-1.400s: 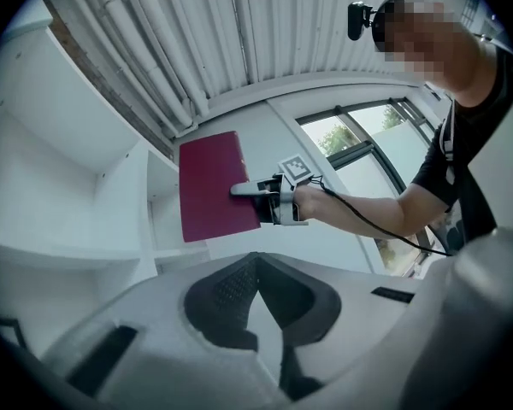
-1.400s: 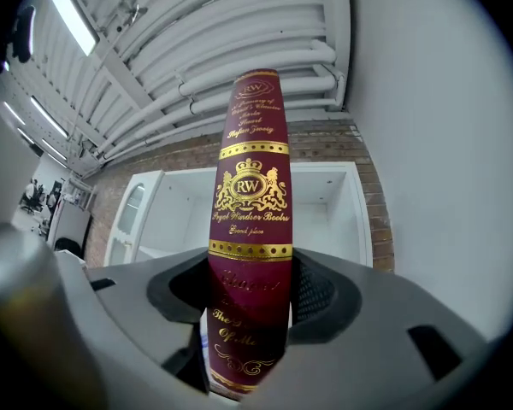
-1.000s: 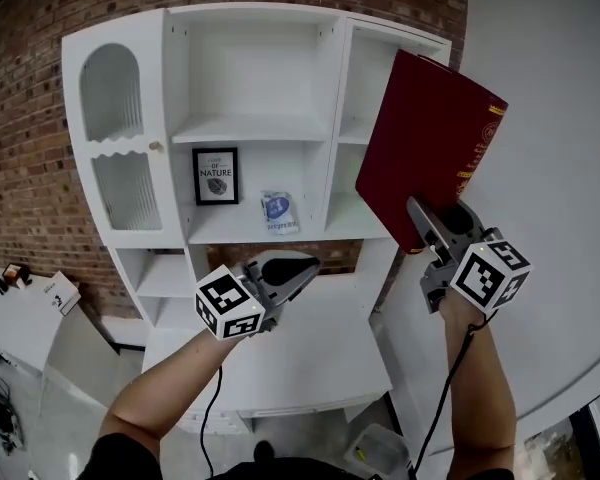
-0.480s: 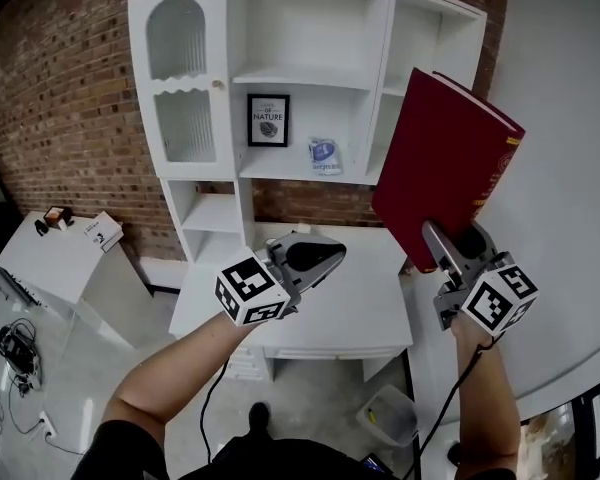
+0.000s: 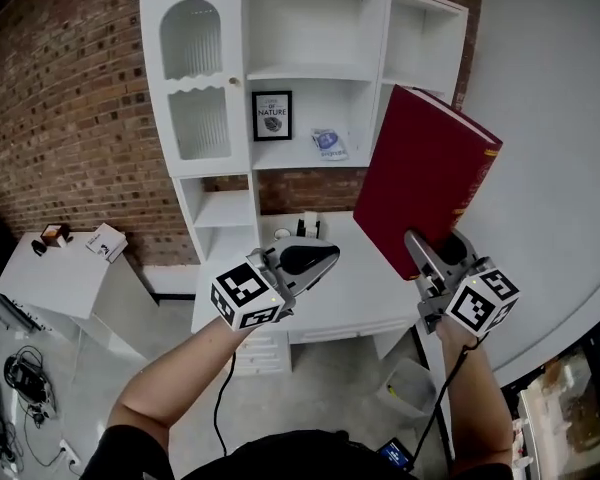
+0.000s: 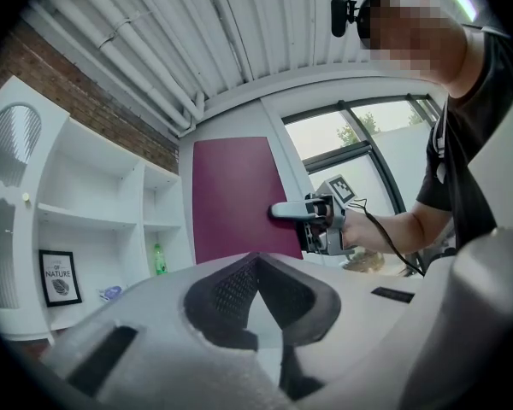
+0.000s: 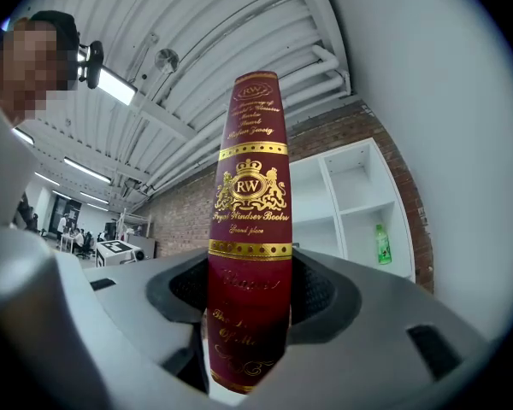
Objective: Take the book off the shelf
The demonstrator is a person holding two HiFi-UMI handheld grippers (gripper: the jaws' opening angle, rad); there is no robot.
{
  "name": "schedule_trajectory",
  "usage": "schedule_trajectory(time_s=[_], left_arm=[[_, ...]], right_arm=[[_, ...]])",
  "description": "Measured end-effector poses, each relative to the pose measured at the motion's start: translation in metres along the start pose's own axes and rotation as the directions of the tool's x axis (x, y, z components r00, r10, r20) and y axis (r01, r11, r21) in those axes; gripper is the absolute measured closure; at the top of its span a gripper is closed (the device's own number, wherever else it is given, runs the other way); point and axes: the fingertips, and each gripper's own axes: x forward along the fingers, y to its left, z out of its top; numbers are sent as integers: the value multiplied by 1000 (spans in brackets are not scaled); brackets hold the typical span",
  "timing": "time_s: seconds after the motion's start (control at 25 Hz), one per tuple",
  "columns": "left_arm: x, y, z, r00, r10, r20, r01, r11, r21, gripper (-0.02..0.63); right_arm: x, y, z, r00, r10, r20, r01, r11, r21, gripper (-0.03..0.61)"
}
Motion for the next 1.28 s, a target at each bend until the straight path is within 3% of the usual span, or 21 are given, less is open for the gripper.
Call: schedule_trajectory(time_s=[0.36,0.6,0.92,1.28], left_arm=[[-118,-48,1,994,-105,-7,105,994,-15,606],[-164,-76,-6,988,-153,-15,152,987,-44,606],[-189,-104,-20,988,-151,-20,147,982,-121,606],[-187,-163,-39,995,-82,-48,68,966,-251,606]], right_arm=[[-11,125,-32,998,-64,-9,64,998,20,344],[-25,177,-55,996,-81,-44,82,996,26,344],[-51,210,-87,990,-77,-115,85,994,68,344],[-124,222,-139,978,14,-209,25,982,185,344]])
